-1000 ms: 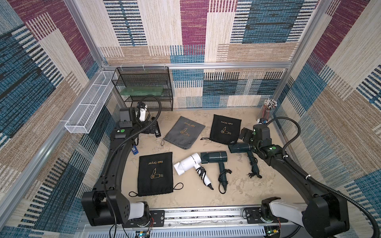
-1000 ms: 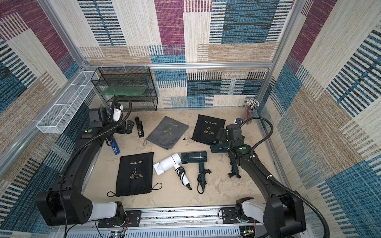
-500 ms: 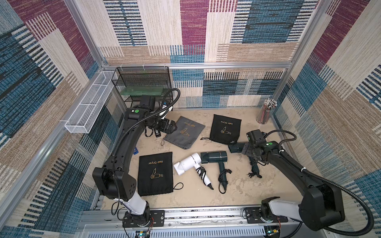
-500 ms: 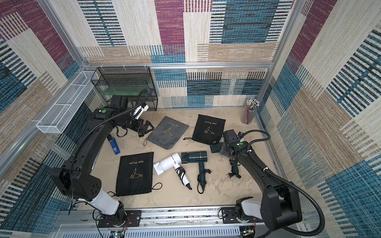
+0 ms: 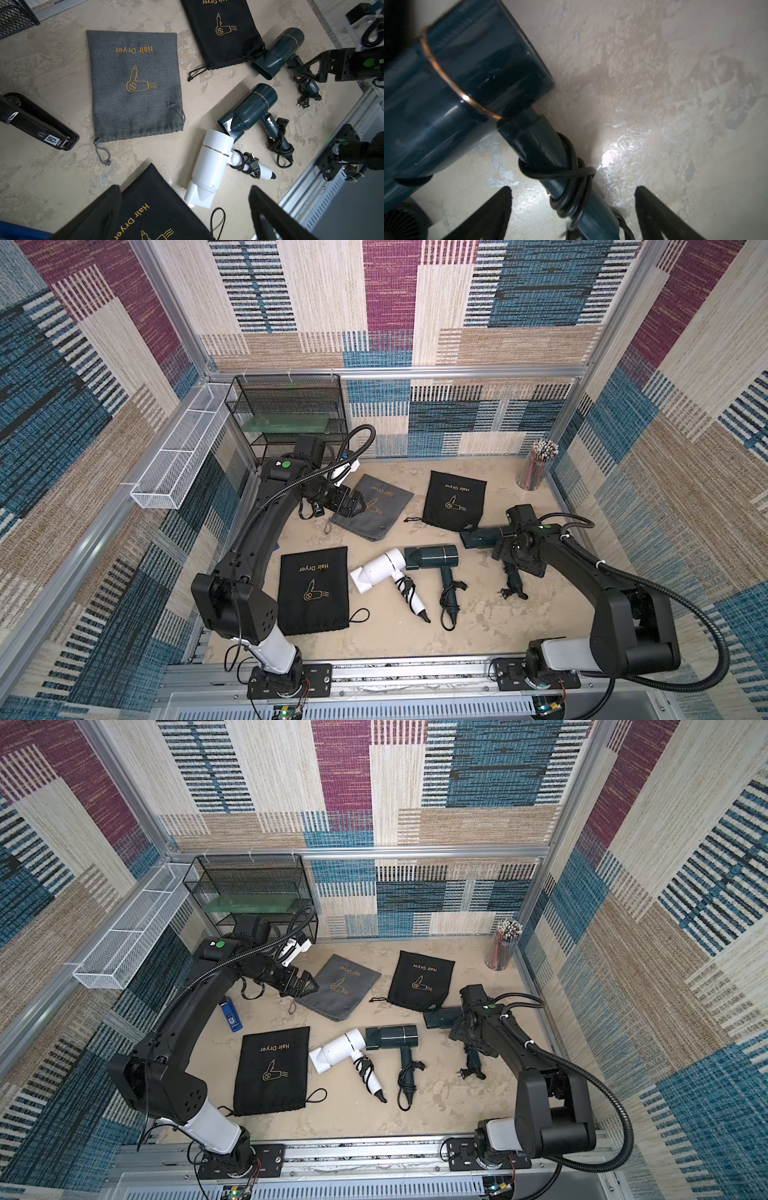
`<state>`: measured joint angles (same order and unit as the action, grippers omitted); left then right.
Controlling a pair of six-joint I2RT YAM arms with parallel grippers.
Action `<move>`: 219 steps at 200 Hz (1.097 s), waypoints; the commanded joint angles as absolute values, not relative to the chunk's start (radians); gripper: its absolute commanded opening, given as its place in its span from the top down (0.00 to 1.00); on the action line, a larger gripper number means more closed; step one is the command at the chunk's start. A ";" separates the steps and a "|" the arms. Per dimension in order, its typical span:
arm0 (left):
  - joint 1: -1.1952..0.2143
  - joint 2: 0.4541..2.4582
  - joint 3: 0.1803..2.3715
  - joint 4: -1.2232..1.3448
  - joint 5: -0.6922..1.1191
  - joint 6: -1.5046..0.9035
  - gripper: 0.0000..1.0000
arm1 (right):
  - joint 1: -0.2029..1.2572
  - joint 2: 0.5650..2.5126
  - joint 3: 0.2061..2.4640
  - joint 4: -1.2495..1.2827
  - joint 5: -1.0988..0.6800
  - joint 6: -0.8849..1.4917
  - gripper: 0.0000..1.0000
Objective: Pack away hair dryers
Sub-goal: Pick up the hair dryer from the center of the board.
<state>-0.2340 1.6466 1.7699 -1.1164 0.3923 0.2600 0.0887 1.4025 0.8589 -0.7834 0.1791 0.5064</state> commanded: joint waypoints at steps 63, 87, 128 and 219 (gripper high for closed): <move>-0.236 1.639 1.804 -1.135 0.411 0.246 0.03 | 0.185 1.485 0.856 -0.740 0.058 0.452 0.21; -0.237 1.651 1.810 -1.134 0.405 0.242 0.03 | 0.218 1.489 0.842 -0.729 0.031 0.462 0.29; -0.242 1.665 1.830 -1.140 0.415 0.222 0.03 | 0.209 1.503 0.833 -0.685 0.045 0.469 0.26; -0.262 1.611 1.775 -1.144 0.428 0.225 0.04 | 0.193 1.535 0.827 -0.669 0.049 0.454 0.42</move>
